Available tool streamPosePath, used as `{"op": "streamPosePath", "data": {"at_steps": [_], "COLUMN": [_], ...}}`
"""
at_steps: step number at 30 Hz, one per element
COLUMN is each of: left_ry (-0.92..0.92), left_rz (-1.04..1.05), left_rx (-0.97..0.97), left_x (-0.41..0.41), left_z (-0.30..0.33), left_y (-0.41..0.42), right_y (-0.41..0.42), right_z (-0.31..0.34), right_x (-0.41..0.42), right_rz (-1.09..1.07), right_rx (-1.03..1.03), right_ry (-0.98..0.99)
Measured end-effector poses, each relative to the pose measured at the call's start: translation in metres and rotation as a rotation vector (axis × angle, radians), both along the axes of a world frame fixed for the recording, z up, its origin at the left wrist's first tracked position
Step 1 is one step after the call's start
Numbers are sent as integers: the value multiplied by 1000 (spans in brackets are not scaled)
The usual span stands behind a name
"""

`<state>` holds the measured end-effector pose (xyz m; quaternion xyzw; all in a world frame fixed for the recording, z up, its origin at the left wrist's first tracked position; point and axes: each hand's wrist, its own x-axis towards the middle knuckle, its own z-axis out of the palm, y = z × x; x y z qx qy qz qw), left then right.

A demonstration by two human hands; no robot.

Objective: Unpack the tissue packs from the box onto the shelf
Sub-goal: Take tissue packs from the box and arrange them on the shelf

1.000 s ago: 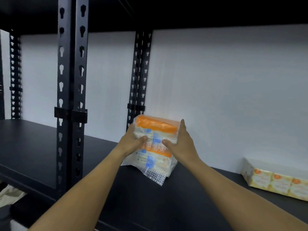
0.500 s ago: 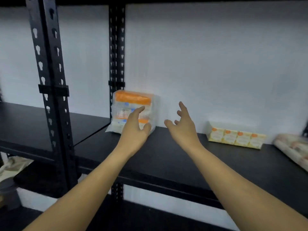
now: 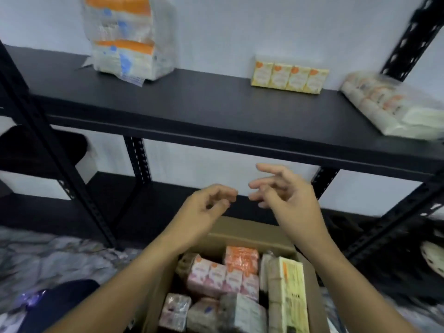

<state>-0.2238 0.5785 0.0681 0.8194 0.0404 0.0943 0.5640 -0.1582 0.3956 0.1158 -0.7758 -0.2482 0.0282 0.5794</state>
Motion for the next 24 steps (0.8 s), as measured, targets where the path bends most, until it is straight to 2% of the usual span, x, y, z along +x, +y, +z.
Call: {"op": "streamPosePath", "data": {"at_steps": [6,13,16,21,24], "left_ry": [266,524,586,585,591], "left_rz": [15,5,-50,-176,-199], "left_rx": [79,243,365,494,571], "left_x": [-19,-32,-34,-33,-31], "left_z": [-117,-187,-203,-215,-223], "left_y": [-33,-41,-41,-48,-46], "right_y": [-49,-57,-56,-50,-49], "right_z": [-119,-203,-222,-249,-258], "right_x": [-10,-29,-38,-54,-56], "right_rz": [-122,-190,-88,255,312], "right_rx": [-222,-494,-631,-829,-864], "right_ry": [182,142,165,287,293]}}
